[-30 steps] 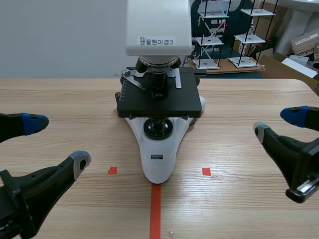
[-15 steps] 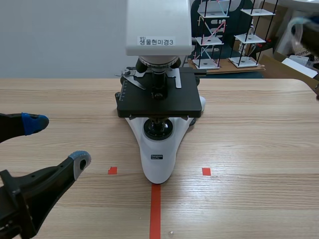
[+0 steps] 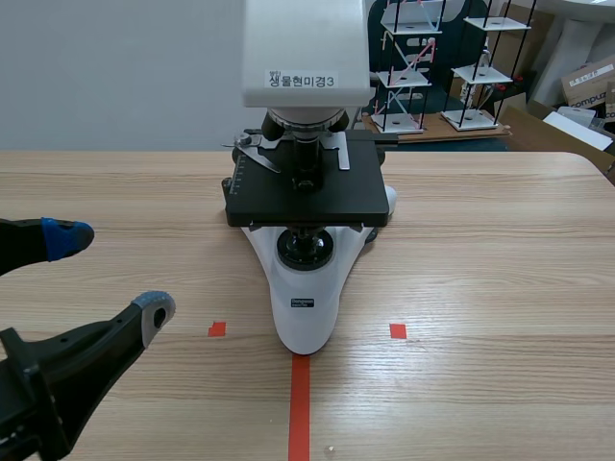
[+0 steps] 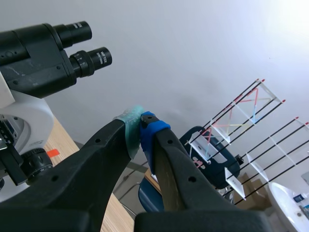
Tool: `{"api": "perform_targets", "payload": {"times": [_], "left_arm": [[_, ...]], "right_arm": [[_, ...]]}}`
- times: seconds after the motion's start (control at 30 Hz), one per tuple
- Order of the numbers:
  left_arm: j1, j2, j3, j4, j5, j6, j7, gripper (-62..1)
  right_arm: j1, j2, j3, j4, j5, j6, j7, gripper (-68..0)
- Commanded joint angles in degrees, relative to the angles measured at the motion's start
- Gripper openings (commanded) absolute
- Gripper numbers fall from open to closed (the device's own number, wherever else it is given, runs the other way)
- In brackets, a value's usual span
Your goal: Point at the eyepiece
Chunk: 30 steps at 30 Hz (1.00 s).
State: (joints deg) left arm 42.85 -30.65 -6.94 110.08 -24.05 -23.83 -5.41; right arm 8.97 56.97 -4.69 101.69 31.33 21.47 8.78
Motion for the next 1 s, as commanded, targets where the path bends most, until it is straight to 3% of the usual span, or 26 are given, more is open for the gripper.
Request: {"api": "perform_targets", "payload": {"times": [0.0,0.2,0.5,0.73,0.97], "left_arm": [[-0.2,0.2,-0.2,0.3,-0.4,0.1,-1.1,0.8],[-0.2,0.2,-0.2,0.3,-0.4,0.1,-1.1,0.8],[-0.2,0.2,-0.2,0.3,-0.4,0.1,-1.1,0.8],[-0.2,0.2,-0.2,0.3,-0.4,0.1,-1.1,0.8],[-0.2,0.2,-0.2,0.3,-0.4,0.1,-1.1,0.8]], "right_arm": [[3.9,0.5,-2.2,-0.9,0.4,-0.4,0.2,-66.5],[17.4,-0.2,-14.3,-5.9,0.4,-0.4,-1.0,-66.5],[31.8,-7.5,-25.1,-13.7,-0.9,-0.3,-4.7,-66.5],[37.9,-12.3,-30.1,-18.6,-1.1,0.9,-6.1,-66.5],[38.7,-13.7,-30.5,-18.9,-1.1,0.9,-6.3,-66.5]]}}
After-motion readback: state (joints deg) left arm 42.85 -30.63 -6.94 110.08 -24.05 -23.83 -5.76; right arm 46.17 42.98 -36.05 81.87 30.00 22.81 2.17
